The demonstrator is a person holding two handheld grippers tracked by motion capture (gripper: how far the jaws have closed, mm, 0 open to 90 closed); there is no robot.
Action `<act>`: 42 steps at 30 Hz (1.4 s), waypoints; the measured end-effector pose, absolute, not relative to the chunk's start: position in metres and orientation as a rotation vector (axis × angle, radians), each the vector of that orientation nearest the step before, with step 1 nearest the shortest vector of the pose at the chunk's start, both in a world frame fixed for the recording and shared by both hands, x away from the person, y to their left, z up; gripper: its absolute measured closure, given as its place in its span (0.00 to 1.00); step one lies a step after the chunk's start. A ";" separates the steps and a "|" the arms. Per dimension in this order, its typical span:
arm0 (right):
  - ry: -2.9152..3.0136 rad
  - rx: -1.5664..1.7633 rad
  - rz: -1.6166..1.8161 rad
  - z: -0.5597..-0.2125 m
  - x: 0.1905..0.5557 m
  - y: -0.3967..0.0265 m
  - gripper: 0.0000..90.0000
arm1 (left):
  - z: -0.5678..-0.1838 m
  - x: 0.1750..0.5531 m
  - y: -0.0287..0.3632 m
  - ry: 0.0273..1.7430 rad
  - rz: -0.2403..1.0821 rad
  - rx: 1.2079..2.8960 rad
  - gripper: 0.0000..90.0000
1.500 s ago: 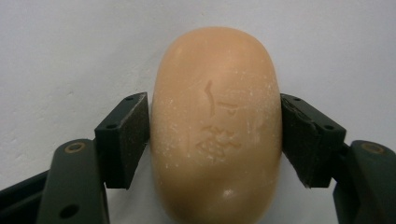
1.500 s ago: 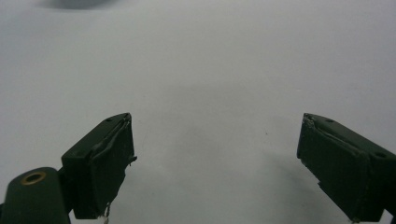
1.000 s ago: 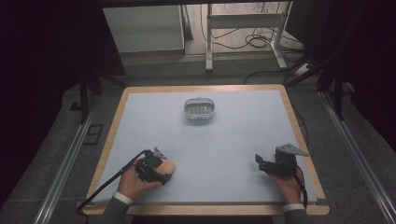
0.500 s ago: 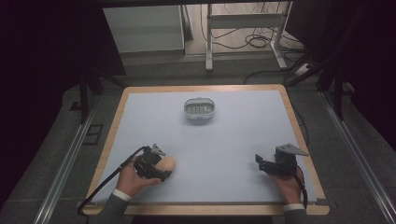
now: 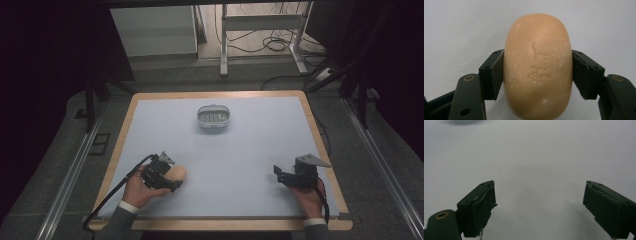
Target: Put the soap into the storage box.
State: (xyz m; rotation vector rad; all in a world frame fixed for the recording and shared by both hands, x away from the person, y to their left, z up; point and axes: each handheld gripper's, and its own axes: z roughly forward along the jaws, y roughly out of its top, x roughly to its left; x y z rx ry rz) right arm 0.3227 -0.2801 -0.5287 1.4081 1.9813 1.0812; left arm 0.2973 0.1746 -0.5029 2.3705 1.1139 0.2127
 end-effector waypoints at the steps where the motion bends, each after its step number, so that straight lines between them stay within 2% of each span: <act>1: 1.983 1.407 1.080 -0.529 0.323 -0.280 0.12 | -0.503 0.298 0.175 1.115 0.214 2.368 0.36; 42: 1.982 1.399 1.075 -0.529 0.322 -0.279 0.12 | -0.479 0.324 0.170 1.105 0.287 2.342 0.36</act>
